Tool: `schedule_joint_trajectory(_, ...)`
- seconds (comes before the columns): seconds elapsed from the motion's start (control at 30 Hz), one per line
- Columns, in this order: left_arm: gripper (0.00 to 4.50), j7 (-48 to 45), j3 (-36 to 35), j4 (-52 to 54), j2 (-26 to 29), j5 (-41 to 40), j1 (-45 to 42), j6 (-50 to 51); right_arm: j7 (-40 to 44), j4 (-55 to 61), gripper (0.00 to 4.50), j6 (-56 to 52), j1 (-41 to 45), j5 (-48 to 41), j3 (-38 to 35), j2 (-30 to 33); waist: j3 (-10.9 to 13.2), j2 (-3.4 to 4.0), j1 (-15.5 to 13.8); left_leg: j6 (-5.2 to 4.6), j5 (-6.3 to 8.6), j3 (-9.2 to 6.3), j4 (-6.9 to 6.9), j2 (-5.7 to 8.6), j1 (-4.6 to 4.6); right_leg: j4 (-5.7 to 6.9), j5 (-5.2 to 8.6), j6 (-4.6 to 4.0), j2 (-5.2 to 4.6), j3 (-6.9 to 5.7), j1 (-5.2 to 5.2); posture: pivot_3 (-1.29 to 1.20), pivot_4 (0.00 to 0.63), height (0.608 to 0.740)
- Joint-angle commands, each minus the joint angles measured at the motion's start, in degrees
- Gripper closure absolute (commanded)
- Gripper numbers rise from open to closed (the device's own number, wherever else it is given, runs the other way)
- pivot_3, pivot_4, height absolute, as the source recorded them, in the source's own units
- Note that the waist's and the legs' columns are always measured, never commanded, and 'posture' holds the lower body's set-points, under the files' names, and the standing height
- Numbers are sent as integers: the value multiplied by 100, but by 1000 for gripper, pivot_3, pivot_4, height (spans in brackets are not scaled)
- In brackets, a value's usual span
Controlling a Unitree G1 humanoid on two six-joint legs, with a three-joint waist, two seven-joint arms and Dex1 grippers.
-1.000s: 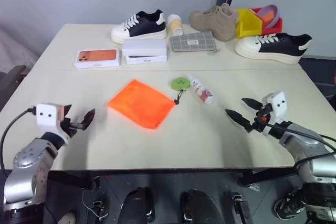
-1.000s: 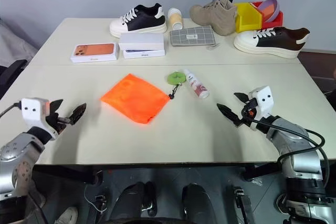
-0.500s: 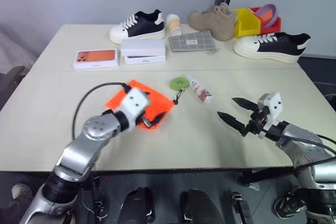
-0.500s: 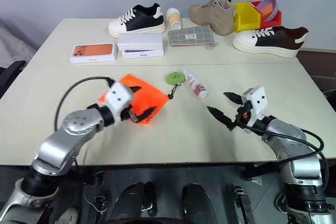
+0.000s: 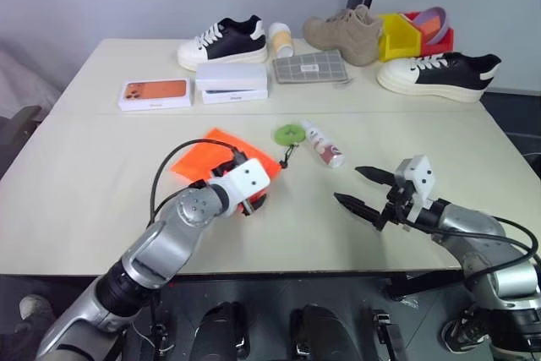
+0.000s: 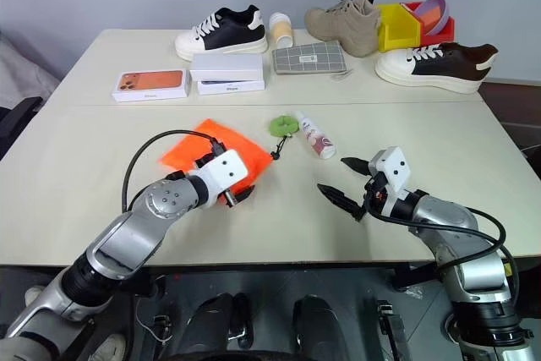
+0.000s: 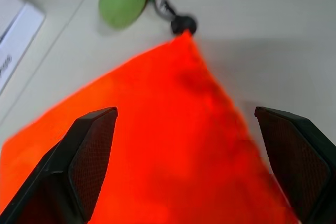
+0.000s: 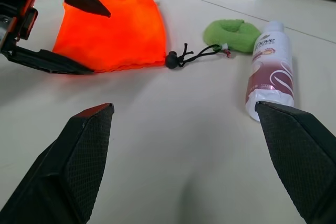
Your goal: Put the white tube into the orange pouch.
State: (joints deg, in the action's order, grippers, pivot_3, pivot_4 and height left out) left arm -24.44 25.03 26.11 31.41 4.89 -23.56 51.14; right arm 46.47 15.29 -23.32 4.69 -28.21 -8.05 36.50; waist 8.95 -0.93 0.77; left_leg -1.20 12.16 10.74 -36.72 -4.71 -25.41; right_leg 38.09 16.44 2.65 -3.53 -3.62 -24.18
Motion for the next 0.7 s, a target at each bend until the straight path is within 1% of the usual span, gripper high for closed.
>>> schedule_joint_trajectory(0.03, 0, 87, -452, 315, -93, -25, 107, 181, 13, 80, 37, 115, 68, 0, -52, -20, 0, 0, -1, 0, 0, 0, -1, 0, 0, 1, 0, 0, 0, 0, 0, 0, 150, 740)
schedule_joint_trajectory(0.2, 0, 154, -802, 403, -146, -51, 367, 210, 2, 40, 37, 132, 120, 23, -23, -35, 0, 0, -5, -6, 4, -4, -14, -1, 0, 2, 1, -3, -1, -2, 9, 0, 150, 740)
schedule_joint_trajectory(0.33, 0, 188, -1427, 481, -447, -353, 614, 97, -48, 79, 37, 105, 151, 41, 36, -73, 0, -1, -8, -7, 5, -6, -18, -1, -1, 3, 2, -5, -2, -3, 11, 0, 150, 740)
schedule_joint_trajectory(0.4, 0, 175, -1606, 499, -551, -460, 657, 48, -62, 95, 37, 99, 153, 49, 57, -89, 0, 0, -10, -7, 5, -7, -19, -1, 0, 3, 2, -5, -2, -4, 13, 0, 150, 740)
schedule_joint_trajectory(0.47, 515, 167, -1713, 498, -628, -546, 677, 29, -71, 104, 0, 98, 158, 54, 69, -101, 0, 0, -9, -10, 6, -7, -23, -1, 0, 3, 2, -4, -3, -4, 15, 0, 150, 740)
schedule_joint_trajectory(0.5, 844, 170, -1767, 499, -677, -594, 690, 22, -79, 109, 0, 94, 169, 54, 75, -107, 0, 0, -9, -10, 7, -7, -24, -1, 0, 3, 2, -4, -3, -4, 16, 0, 150, 740)
schedule_joint_trajectory(0.53, 1288, 176, -1793, 499, -704, -626, 699, 12, -81, 109, 0, 93, 176, 55, 76, -110, 0, 0, -10, -11, 8, -7, -25, -1, 0, 3, 1, -3, -3, -4, 17, 0, 150, 740)
schedule_joint_trajectory(0.57, 1851, 188, -1837, 506, -766, -687, 714, 12, -81, 107, 0, 95, 189, 56, 75, -113, 0, 0, -9, -11, 8, -7, -26, -1, 0, 3, 0, -1, -3, -5, 18, 0, 150, 740)
schedule_joint_trajectory(0.63, 2819, 181, -1885, 515, -851, -780, 741, 11, -72, 93, 0, 108, 198, 59, 58, -118, 0, 0, -7, -12, 8, -7, -26, -1, 0, 3, 0, -1, -3, -5, 18, 0, 150, 740)
schedule_joint_trajectory(0.67, 3458, 183, -1903, 516, -884, -816, 757, 9, -65, 84, 0, 117, 198, 62, 50, -118, 0, 0, -7, -12, 8, -7, -26, -1, 0, 3, 0, -1, -3, -5, 18, 0, 150, 740)
schedule_joint_trajectory(0.7, 3882, 191, -1909, 514, -898, -831, 774, 10, -57, 77, 0, 127, 195, 66, 43, -117, 0, 0, -7, -12, 8, -7, -26, -1, 1, 3, 0, 0, -3, -5, 18, 0, 150, 740)
